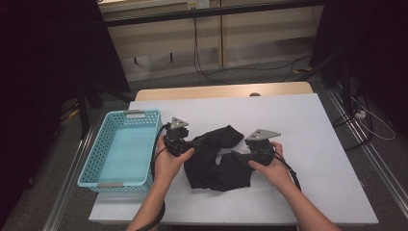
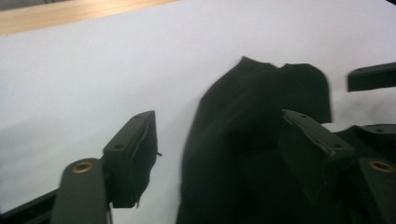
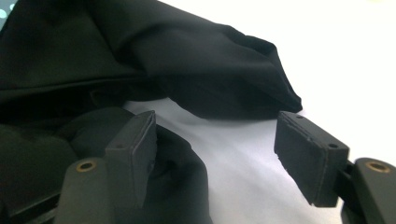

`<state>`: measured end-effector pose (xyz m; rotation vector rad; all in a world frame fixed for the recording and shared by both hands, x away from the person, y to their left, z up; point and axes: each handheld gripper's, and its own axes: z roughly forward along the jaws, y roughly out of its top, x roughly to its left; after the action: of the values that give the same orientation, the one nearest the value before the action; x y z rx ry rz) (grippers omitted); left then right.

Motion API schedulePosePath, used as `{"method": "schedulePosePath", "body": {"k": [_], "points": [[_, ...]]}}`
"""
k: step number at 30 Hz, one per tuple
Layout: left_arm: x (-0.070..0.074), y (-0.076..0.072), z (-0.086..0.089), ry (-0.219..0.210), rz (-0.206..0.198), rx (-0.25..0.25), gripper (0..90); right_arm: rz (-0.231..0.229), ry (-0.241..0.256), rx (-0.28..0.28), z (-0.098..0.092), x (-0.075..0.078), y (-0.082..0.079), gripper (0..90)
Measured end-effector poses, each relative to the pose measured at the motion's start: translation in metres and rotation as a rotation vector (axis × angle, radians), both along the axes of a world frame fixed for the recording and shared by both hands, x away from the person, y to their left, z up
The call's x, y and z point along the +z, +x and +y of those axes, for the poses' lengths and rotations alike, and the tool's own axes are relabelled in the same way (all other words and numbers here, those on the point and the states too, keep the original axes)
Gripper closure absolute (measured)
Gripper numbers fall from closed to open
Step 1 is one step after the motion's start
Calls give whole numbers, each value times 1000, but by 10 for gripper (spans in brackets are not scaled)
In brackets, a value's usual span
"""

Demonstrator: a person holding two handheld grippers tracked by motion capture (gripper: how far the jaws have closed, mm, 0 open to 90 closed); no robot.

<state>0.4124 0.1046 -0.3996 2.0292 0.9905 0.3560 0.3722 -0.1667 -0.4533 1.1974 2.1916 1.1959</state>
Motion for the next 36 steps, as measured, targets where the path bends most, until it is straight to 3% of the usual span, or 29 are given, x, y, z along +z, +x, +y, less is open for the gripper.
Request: {"method": "schedulePosePath", "body": {"k": [2,5,9,11,13,19,24,27,30,35,36], "points": [[0,-2,-3,-4,8,-18,240,6,-9,-4,-2,0,0,286],[-2,-8,-14,37,8,-61,230,18,-1,-9,-4,1,-1,278],[-9,-10,-22,63,26,-115,294,19,-12,-4,-5,2,-3,276],[-17,-10,-26,71,40,-120,312,26,-16,-10,-5,2,-2,276],[-23,-9,-29,106,43,-134,312,29,-19,-15,-5,1,-2,280],[-42,-4,-31,129,82,-148,281,23,-14,-17,-4,1,-1,302],[-53,-1,-30,131,73,-153,211,22,-19,-11,-2,-1,-1,310],[-54,-2,-31,137,66,-150,213,20,-16,-16,-2,-1,-1,312],[-49,-3,-30,138,73,-127,300,16,-17,-19,-3,0,0,312],[-38,-2,-22,87,81,-102,521,9,-18,-21,-3,1,-1,312],[-32,-1,-17,54,88,-94,574,5,-20,-19,-3,1,-1,312]]}}
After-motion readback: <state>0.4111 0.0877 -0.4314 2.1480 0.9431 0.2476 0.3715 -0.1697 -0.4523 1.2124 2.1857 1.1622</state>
